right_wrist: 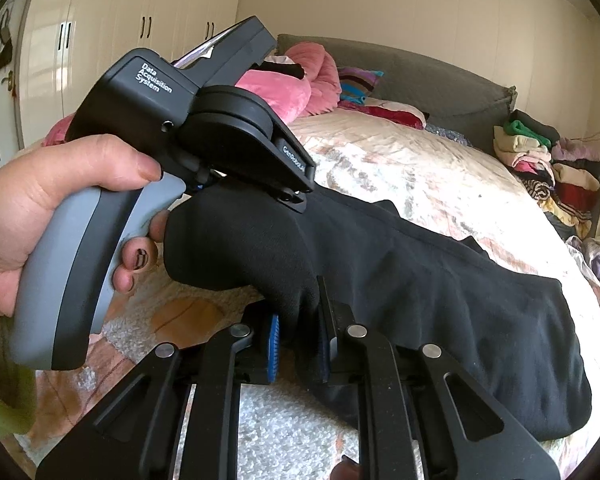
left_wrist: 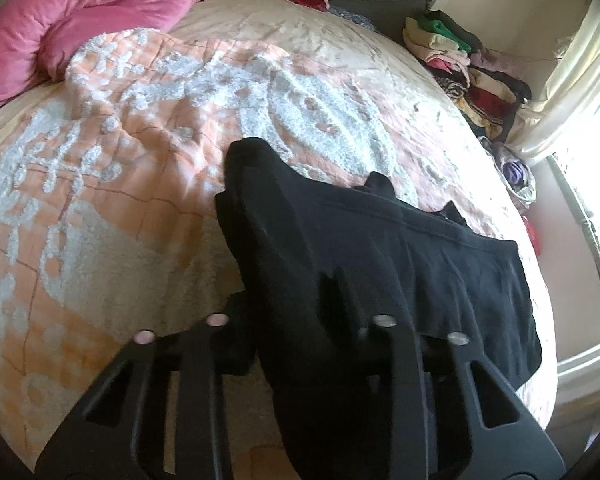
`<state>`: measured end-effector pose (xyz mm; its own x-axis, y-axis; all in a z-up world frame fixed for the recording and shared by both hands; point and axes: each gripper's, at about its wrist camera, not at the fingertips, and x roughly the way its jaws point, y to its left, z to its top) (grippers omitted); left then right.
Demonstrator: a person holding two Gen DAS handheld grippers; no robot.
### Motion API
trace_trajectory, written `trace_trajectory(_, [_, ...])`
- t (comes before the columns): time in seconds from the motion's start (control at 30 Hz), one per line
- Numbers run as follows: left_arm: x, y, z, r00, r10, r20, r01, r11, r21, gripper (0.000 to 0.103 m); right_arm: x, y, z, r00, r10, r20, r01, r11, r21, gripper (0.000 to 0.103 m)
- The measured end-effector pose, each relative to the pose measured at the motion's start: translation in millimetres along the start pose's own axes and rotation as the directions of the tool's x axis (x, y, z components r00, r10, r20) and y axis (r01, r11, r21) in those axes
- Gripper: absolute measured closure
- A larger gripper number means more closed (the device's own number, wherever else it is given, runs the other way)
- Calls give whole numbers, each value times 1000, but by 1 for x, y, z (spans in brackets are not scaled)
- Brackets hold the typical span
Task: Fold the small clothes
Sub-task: 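Grasp the folded black sweatshirt edge with both grippers together, then lift the sweatshirt edge with both grippers and fold it over the bundle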
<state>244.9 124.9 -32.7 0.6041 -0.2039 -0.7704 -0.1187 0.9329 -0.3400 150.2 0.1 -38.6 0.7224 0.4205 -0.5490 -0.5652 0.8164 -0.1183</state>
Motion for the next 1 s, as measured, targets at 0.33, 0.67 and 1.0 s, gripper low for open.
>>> trace_trajectory(0.33, [-24,-20,2,998,-31,49,29,999,30,93,-15,-9,0,999,-13,31,12,999,31,90])
trace_trajectory(0.67, [-42,-45,3,996,-41,80,36,997,64,93,-38,-23,-2,996,-40,74,35,997,72,90])
trace_trajectory(1.0, [-53,-78,3,995,-26,100,15,994,111,93,-57,-43,-8,994,-51,101,38,992,121,91])
